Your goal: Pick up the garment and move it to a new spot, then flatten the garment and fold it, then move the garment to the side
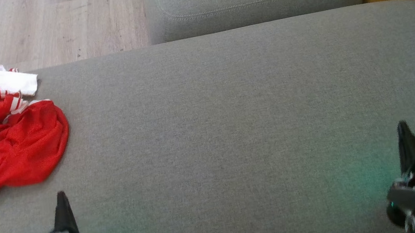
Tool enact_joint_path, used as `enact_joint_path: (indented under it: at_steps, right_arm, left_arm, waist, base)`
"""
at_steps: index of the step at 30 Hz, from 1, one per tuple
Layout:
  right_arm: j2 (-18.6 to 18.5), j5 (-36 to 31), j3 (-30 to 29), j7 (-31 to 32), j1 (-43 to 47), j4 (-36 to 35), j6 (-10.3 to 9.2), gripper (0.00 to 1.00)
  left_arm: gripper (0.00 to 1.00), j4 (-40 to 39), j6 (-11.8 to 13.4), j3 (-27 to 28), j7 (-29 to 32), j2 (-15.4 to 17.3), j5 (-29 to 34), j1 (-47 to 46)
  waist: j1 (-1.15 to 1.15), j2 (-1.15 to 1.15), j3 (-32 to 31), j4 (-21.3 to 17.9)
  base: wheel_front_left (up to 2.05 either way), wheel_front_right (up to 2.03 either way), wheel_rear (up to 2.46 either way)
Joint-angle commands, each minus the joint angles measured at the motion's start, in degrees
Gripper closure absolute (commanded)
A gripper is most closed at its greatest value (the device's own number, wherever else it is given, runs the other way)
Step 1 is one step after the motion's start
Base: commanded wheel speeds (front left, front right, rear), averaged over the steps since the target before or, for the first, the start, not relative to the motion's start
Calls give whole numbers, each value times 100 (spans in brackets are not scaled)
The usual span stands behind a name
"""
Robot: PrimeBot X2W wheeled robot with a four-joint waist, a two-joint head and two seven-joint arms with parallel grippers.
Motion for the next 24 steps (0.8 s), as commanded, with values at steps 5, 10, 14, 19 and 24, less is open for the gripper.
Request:
enact_joint_path:
  at_steps: [5, 10, 14, 19, 24]
  right_arm:
    - [33, -6, 50, -37, 190, 324, 0, 0]
    - [30, -34, 124, -121, 206, 272, 1, 0]
    - [28, -104, 157, -189, 219, 234, 2, 0]
    - [25, -312, 158, -274, 221, 166, 3, 0]
    - [22, -636, 165, -358, 229, 47, 4, 0]
  left_arm:
    - [0, 300, 8, -86, -37, -9, 13, 200]
    - [0, 214, 14, -156, -122, -8, 46, 232]
    - [0, 129, 14, -196, -190, -7, 86, 258]
    - [0, 13, 18, -223, -276, -5, 222, 284]
    - [0, -127, 48, -258, -361, -4, 469, 294]
  waist:
    - [0, 0, -2, -1]
    - [0, 0, -7, -3]
    - [0, 0, -14, -3]
    - [0, 0, -20, 0]
    - [0, 0, -26, 3]
  base:
    - [0, 0, 0]
    - [0, 0, 0]
    - [0, 0, 0]
    - [0, 0, 0]
    - [0, 0, 0]
